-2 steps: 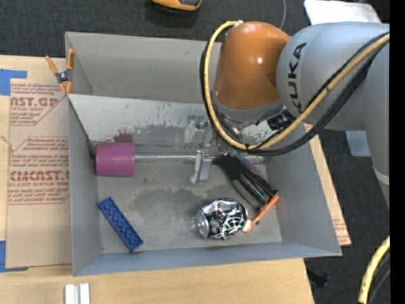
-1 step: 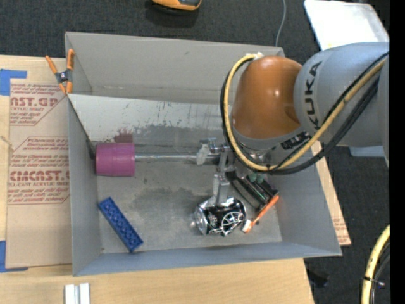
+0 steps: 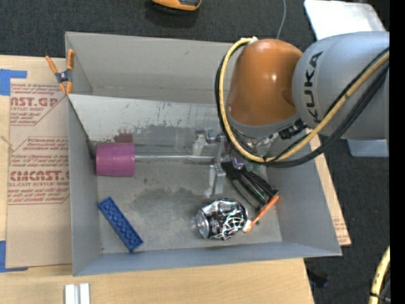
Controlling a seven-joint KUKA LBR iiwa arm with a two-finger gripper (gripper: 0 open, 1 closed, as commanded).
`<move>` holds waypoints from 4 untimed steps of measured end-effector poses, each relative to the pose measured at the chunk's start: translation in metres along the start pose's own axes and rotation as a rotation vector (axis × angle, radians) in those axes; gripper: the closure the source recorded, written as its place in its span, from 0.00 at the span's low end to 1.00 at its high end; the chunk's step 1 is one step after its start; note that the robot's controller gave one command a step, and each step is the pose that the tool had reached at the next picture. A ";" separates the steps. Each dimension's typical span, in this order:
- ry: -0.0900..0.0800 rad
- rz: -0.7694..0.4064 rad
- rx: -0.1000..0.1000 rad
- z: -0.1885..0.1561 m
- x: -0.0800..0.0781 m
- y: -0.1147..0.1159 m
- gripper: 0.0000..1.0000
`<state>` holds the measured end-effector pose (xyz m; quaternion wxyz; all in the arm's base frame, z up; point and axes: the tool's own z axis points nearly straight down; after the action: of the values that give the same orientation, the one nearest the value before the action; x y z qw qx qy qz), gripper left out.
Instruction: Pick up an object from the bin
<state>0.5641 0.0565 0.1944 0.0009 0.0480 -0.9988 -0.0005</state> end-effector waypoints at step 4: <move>-0.012 -0.051 -0.002 0.129 0.041 -0.085 0.00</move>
Offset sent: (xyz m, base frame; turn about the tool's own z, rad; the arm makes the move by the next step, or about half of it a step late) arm 0.0063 -0.0768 -0.0582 -0.0798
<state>0.5312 -0.0321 0.0658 -0.0050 0.0736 -0.9973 -0.0018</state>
